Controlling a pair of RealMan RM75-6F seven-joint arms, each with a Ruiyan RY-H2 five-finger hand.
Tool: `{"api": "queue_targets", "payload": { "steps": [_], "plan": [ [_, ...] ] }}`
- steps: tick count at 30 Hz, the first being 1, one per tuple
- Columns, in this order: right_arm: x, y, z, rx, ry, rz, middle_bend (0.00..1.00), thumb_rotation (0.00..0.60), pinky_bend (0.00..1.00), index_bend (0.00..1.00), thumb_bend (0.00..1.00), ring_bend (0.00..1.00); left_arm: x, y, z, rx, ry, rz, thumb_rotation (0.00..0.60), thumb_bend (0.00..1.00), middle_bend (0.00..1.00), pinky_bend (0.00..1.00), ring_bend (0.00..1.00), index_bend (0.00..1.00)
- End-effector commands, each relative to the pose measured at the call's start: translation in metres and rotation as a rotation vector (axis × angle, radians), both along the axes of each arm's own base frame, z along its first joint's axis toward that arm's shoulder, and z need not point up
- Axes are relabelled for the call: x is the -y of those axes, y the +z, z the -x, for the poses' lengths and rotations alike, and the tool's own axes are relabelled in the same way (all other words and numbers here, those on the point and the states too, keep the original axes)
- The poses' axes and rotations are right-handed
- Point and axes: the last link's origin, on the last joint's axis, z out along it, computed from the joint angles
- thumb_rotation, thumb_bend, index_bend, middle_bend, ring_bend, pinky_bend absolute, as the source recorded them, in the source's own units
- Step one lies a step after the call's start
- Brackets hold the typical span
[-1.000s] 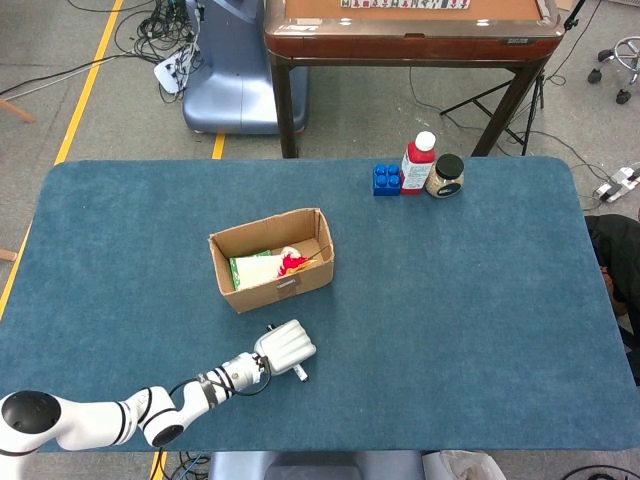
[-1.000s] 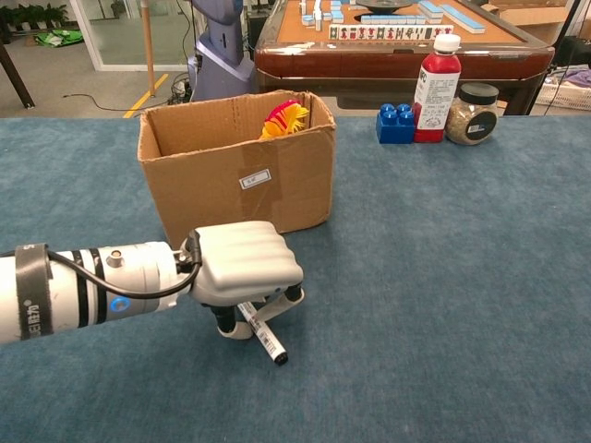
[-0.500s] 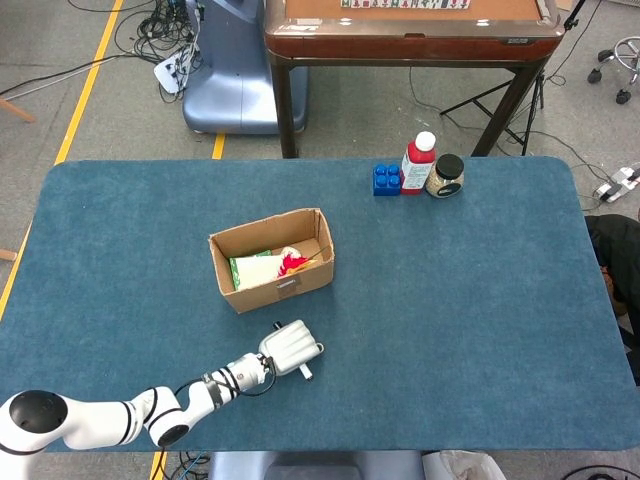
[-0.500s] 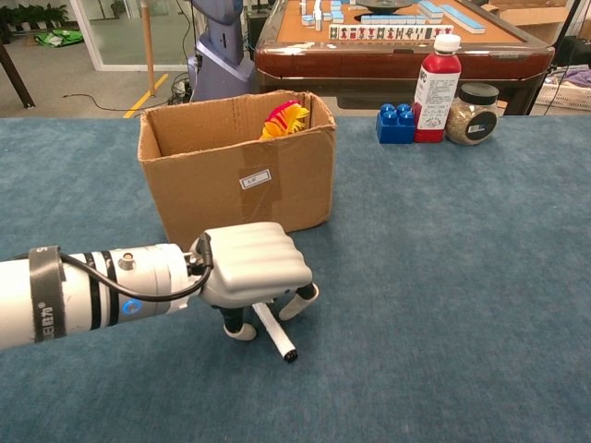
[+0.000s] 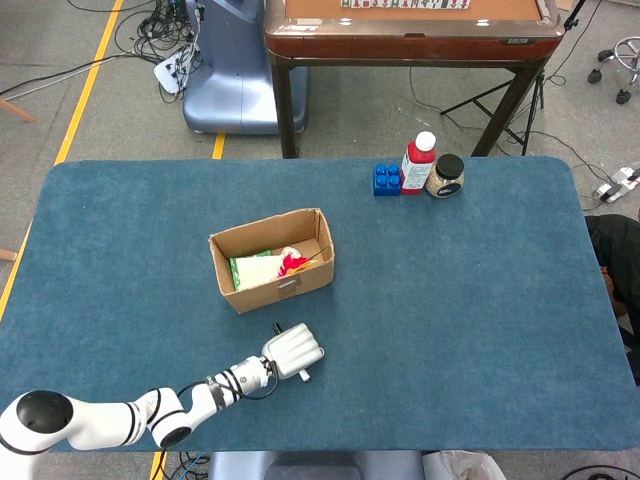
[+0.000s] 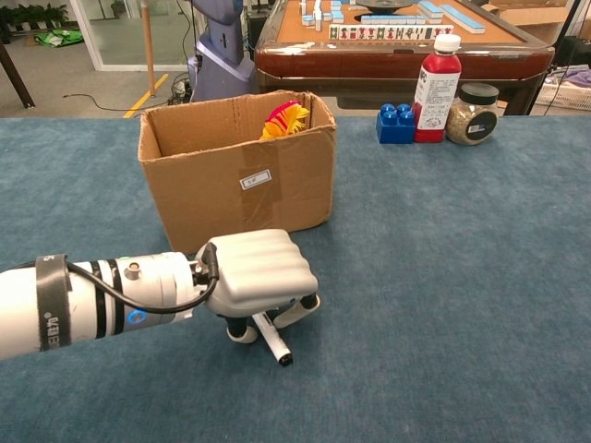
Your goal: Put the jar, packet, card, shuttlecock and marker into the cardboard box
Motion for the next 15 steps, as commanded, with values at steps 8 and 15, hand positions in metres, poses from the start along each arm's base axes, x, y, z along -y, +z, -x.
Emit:
{"api": "queue_targets", "payload": {
  "steps": [8,15],
  "plan": [
    [-0.0009,0.0002,-0.0002,0.001,0.003,0.001,0.35,0.6,0.39,0.26,0.19,0.26,0.0015,0.0007,0.0019,-0.002,-0.011,-0.007,0.6,0.17,0.88,1.0,0.99,0.7],
    [-0.0008,-0.0003,-0.0005,0.0,0.003,-0.001,0.35,0.6,0.39,0.26,0.19,0.26,0.0011,0.0062,0.0058,-0.001,-0.005,-0.019,0.6,0.17,0.88,1.0,0.99,0.74]
  ]
}}
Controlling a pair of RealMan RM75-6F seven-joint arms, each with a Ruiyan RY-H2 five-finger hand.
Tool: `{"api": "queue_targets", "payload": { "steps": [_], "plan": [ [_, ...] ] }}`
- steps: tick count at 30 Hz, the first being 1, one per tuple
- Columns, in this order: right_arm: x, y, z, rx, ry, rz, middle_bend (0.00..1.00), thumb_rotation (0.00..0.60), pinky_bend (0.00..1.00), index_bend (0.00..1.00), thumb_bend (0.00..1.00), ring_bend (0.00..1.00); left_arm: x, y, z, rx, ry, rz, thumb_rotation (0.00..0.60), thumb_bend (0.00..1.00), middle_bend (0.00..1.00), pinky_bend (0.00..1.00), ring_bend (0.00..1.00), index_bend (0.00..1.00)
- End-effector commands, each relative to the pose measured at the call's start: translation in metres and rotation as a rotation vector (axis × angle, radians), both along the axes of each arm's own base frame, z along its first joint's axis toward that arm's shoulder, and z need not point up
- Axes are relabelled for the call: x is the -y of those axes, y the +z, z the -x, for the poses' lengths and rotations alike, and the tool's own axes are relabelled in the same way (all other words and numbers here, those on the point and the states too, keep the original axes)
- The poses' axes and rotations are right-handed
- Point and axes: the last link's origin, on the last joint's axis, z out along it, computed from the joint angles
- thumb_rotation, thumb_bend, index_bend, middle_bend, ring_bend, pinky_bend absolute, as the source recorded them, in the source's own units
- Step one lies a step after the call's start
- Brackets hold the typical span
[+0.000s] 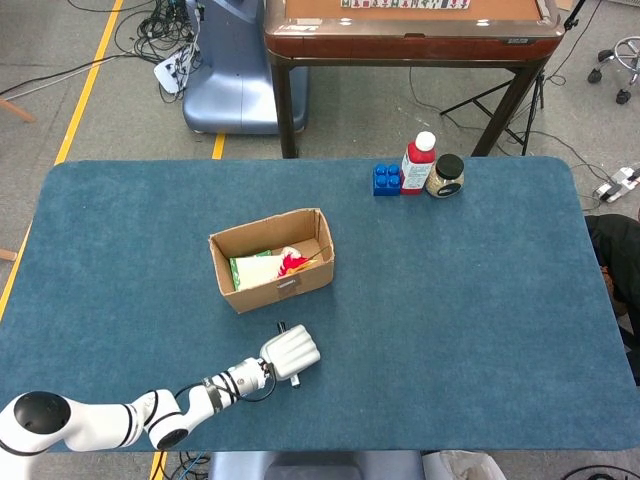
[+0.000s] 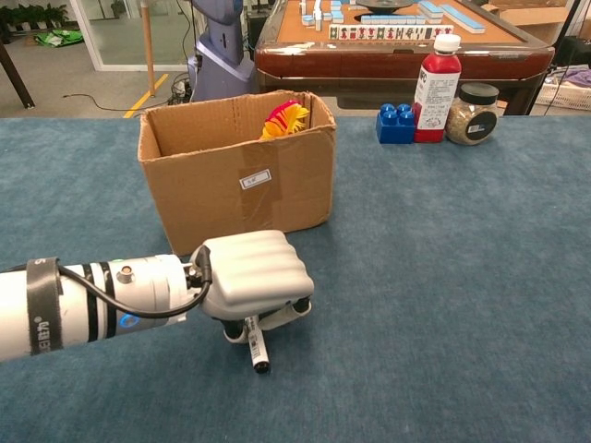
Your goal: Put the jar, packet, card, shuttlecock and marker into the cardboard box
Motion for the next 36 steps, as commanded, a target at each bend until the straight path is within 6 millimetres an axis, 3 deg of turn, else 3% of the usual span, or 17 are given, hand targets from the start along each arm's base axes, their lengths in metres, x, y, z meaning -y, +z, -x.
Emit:
{"api": "queue_targets", "payload": {
  "steps": [1,25,36],
  "plan": [
    [0.0,0.0,0.0,0.0,0.0,-0.001,0.35,0.6,0.39,0.26,0.19,0.26,0.0,0.002,0.002,-0.002,0.001,-0.005,0.6,0.17,0.88,1.0,0.99,0.74],
    [0.005,-0.004,0.0,-0.007,-0.01,-0.019,0.35,0.6,0.39,0.26,0.19,0.26,0.006,0.043,0.01,0.011,0.015,-0.064,0.6,0.17,0.88,1.0,0.99,0.75],
    [0.005,-0.004,0.0,-0.006,-0.012,-0.02,0.35,0.6,0.39,0.26,0.19,0.26,0.011,0.056,0.001,0.038,-0.01,-0.075,0.6,0.17,0.88,1.0,0.99,0.75]
  ]
}}
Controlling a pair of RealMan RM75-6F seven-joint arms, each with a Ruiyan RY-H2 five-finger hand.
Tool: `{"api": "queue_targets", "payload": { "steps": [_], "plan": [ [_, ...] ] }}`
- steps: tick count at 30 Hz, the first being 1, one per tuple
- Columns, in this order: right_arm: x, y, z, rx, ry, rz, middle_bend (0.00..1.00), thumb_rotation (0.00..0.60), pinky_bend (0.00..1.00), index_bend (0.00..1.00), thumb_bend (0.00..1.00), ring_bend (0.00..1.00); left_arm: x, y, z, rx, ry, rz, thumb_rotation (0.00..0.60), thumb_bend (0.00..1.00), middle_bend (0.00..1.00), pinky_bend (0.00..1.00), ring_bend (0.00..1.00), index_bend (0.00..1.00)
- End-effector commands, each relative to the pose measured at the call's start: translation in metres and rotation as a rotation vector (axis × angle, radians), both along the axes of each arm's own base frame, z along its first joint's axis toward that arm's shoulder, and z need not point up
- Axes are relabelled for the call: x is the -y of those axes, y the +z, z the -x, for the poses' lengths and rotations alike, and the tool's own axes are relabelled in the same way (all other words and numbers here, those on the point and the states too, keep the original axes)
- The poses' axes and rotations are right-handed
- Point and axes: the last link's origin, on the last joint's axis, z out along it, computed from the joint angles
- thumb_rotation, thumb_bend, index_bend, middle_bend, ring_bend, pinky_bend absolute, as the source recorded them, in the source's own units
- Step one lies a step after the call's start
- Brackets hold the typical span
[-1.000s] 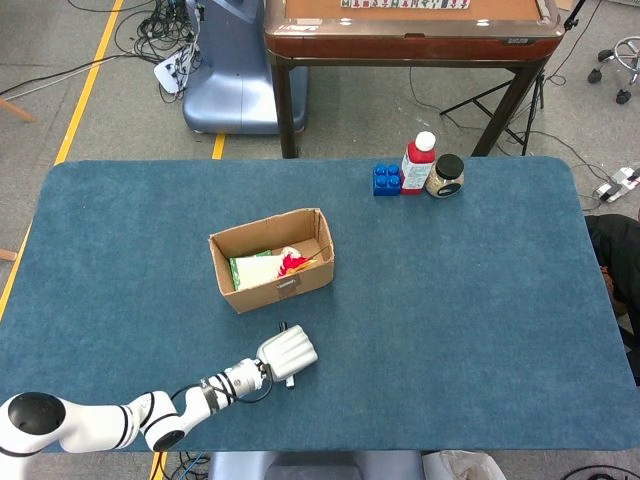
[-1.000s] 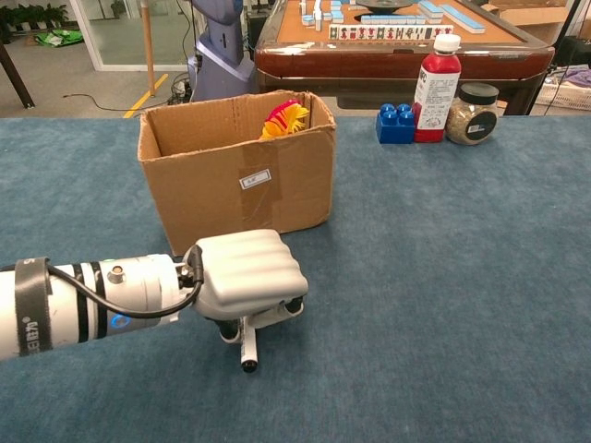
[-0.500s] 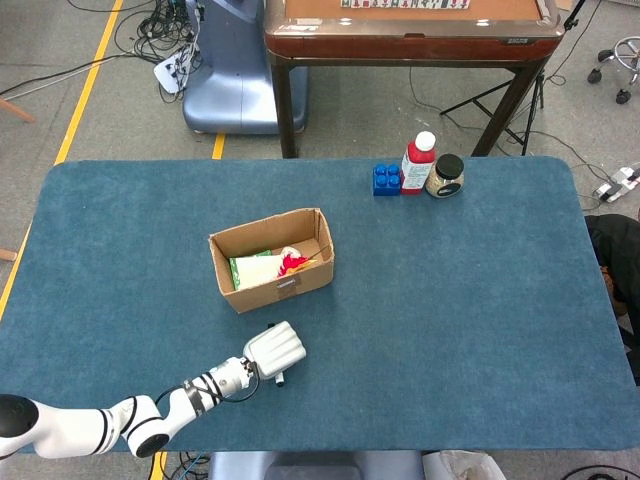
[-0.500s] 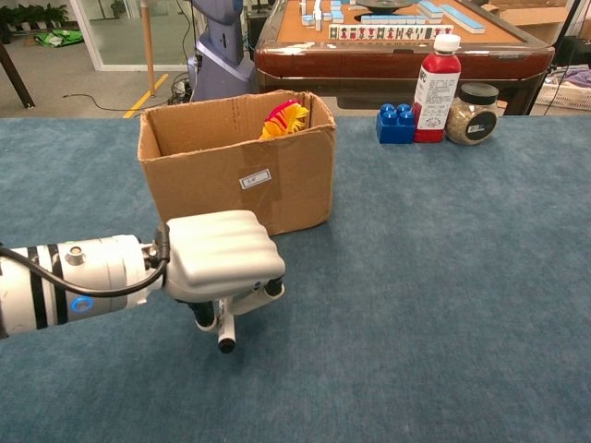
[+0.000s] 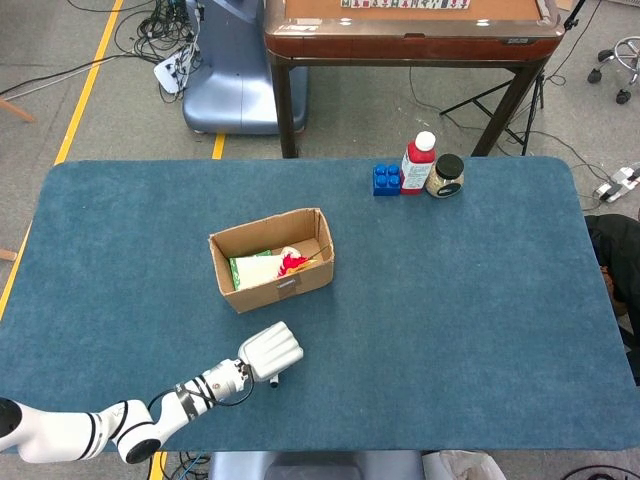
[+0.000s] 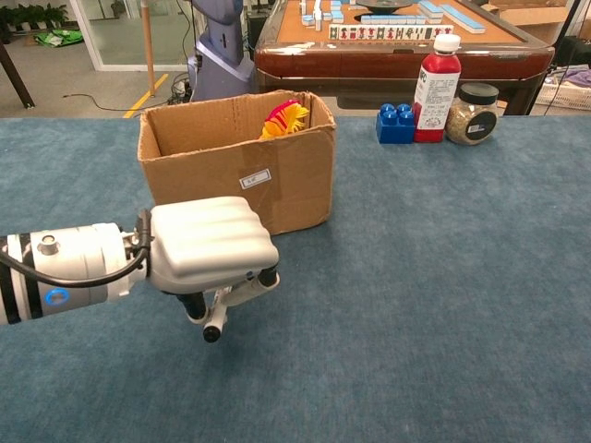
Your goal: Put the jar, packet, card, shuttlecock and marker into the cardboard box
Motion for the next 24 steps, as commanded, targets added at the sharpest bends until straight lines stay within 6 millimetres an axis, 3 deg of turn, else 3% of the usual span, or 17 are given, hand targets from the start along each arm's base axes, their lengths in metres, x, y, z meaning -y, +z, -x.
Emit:
{"api": "queue_targets", "payload": {
  "steps": [1,15,24],
  "plan": [
    [0.0,0.0,0.0,0.0,0.0,0.001,0.35,0.6,0.39,0.26,0.19,0.26,0.0,0.005,-0.003,0.009,-0.011,-0.01,0.6,0.17,0.88,1.0,0.99,0.75],
    [0.0,-0.001,-0.001,-0.002,0.002,-0.003,0.35,0.6,0.39,0.26,0.19,0.26,0.002,0.038,-0.011,0.014,-0.046,-0.07,0.6,0.17,0.88,1.0,0.99,0.75],
    [0.001,-0.001,-0.001,-0.002,0.0,-0.006,0.35,0.6,0.39,0.26,0.19,0.26,0.013,0.076,0.001,-0.017,-0.044,-0.111,0.6,0.17,0.88,1.0,0.99,0.75]
  ]
}}
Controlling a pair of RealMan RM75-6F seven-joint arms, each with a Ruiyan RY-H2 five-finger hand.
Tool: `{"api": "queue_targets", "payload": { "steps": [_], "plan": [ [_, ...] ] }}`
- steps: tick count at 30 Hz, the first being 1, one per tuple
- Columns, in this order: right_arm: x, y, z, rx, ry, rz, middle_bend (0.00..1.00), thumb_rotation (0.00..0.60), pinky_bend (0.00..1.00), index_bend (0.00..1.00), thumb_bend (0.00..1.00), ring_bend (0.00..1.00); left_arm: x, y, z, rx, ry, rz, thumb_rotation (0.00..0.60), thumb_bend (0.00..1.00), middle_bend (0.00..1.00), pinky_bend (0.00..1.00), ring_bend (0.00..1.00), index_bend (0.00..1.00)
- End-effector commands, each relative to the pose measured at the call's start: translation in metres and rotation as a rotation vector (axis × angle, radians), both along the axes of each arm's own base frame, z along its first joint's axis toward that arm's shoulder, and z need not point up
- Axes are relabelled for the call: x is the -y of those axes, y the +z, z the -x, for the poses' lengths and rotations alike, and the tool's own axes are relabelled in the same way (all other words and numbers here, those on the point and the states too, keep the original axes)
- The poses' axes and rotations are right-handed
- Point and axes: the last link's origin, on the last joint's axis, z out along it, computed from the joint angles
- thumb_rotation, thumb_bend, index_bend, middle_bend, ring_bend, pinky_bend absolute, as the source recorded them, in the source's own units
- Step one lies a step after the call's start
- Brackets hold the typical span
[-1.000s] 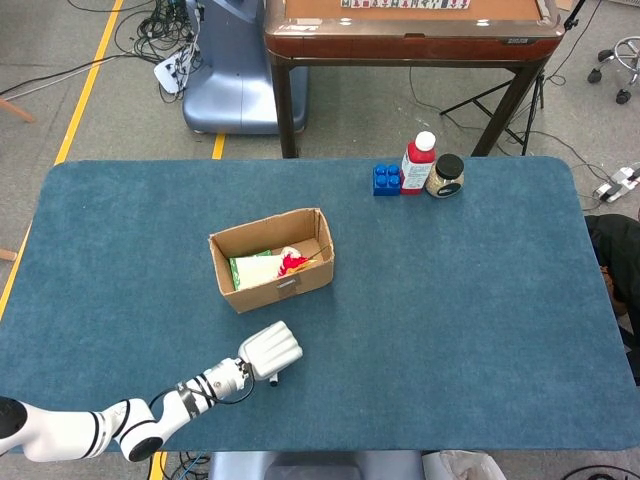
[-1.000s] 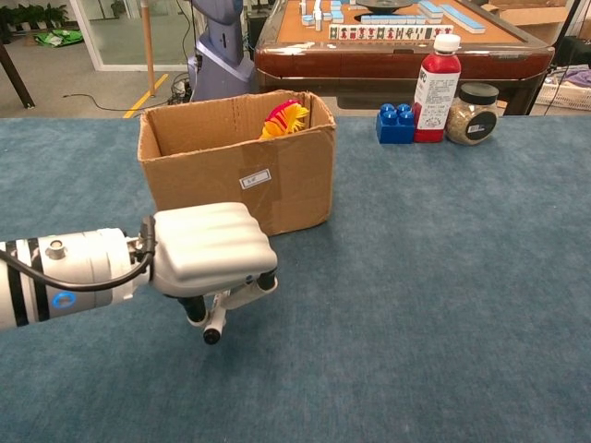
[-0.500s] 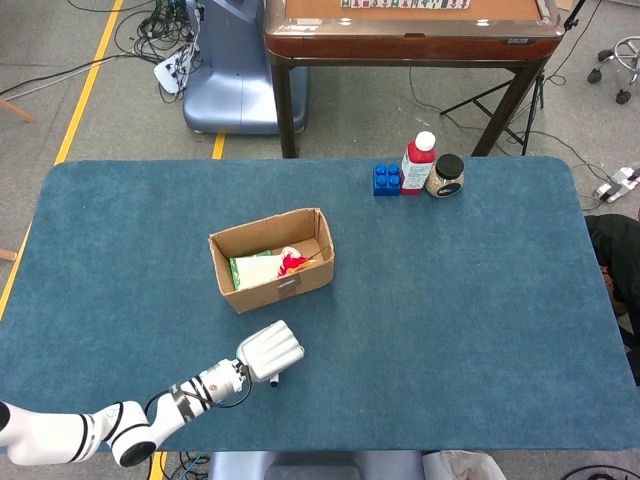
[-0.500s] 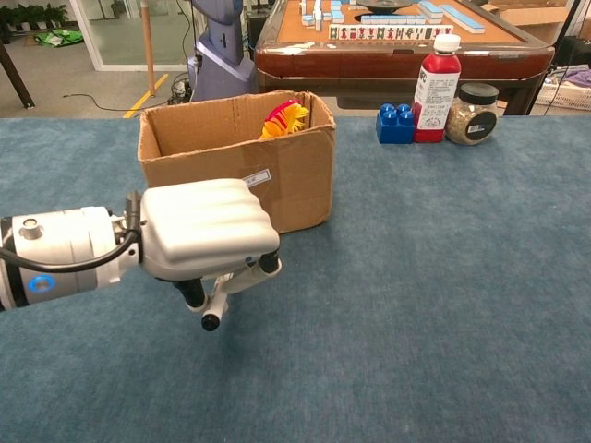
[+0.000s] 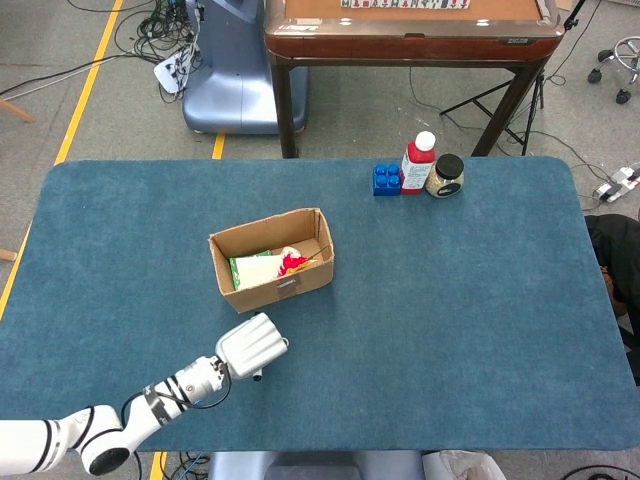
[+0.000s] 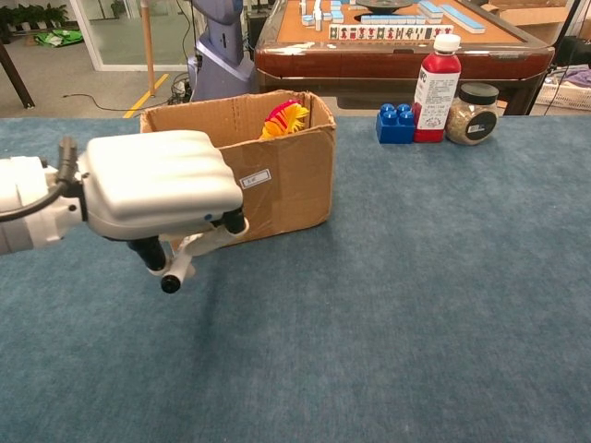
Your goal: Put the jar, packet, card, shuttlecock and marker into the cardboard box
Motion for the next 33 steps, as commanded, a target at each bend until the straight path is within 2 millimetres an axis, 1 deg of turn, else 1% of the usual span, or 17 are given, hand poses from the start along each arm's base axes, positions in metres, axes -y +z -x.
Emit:
{"api": "queue_targets", "payload": {
  "steps": [1,6,10,15,22,25,28,33],
  "plan": [
    [0.0,0.0,0.0,-0.001,-0.001,-0.001,0.35,0.6,0.39,0.26,0.19,0.26,0.007,0.014,0.006,-0.012,0.007,-0.009,0.6,0.17,0.88,1.0,0.99,0.75],
    [0.002,-0.002,0.0,-0.005,-0.005,-0.006,0.35,0.6,0.39,0.26,0.19,0.26,0.014,0.031,0.008,-0.026,-0.007,-0.026,0.6,0.17,0.89,1.0,0.99,0.75],
    [0.003,-0.003,-0.001,-0.007,-0.007,-0.009,0.35,0.6,0.39,0.26,0.19,0.26,0.015,0.043,0.007,-0.02,-0.017,-0.05,0.6,0.17,0.89,1.0,0.99,0.75],
    [0.003,-0.003,-0.001,-0.007,-0.006,-0.012,0.35,0.6,0.39,0.26,0.19,0.26,0.012,0.058,0.006,-0.019,-0.026,-0.085,0.6,0.17,0.89,1.0,0.99,0.76],
    [0.002,-0.002,-0.001,-0.007,-0.006,-0.003,0.35,0.6,0.39,0.26,0.19,0.26,0.007,0.073,0.003,-0.029,-0.034,-0.121,0.6,0.17,0.89,1.0,0.99,0.76],
    [0.003,-0.003,-0.001,-0.009,-0.007,-0.011,0.35,0.6,0.39,0.26,0.19,0.26,0.001,0.079,-0.001,-0.024,-0.043,-0.146,0.6,0.17,0.89,1.0,0.99,0.76],
    [0.004,-0.005,-0.002,-0.013,-0.005,-0.019,0.35,0.6,0.39,0.26,0.19,0.26,-0.01,0.086,-0.009,-0.014,-0.046,-0.178,0.6,0.17,0.89,1.0,0.99,0.76],
    [0.005,-0.006,-0.002,-0.015,-0.008,-0.022,0.35,0.6,0.39,0.26,0.19,0.26,-0.035,0.095,-0.02,0.004,-0.02,-0.23,0.6,0.17,0.89,1.0,0.99,0.76]
  ]
}}
